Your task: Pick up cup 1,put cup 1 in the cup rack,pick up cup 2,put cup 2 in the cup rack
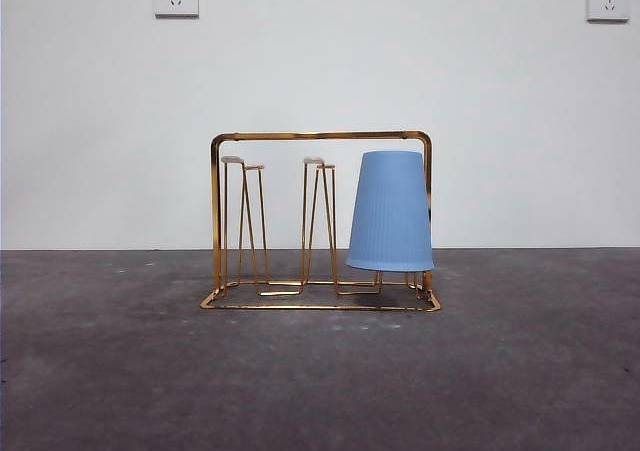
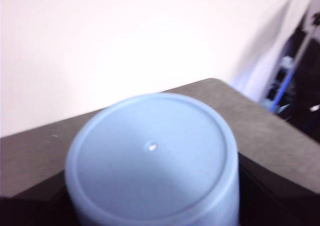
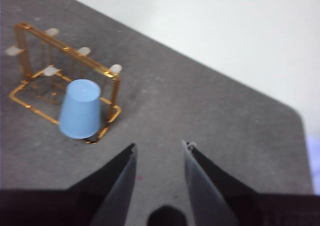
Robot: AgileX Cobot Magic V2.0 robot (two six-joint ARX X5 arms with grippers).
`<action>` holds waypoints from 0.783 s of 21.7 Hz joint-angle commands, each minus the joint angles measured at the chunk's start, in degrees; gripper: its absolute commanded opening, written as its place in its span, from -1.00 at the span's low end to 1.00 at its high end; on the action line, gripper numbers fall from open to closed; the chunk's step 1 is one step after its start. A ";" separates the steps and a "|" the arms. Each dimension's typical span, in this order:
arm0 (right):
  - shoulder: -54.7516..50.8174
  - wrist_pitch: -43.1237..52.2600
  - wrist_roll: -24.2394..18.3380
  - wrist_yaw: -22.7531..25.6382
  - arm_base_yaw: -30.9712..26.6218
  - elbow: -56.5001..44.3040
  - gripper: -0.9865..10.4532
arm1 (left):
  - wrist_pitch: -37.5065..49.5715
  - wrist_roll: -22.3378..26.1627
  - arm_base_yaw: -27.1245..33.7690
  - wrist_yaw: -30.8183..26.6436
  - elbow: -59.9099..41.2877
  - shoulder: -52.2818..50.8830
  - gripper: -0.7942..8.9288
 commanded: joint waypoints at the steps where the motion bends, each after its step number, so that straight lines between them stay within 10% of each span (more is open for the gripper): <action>1: -0.09 -0.70 3.30 -1.33 0.07 -0.50 -0.54 | 2.38 3.45 0.15 -2.10 -3.52 0.55 -0.85; 17: -0.11 -5.01 5.73 -1.44 0.04 -0.52 -0.55 | 37.64 6.73 2.99 -6.58 -33.62 0.70 -0.85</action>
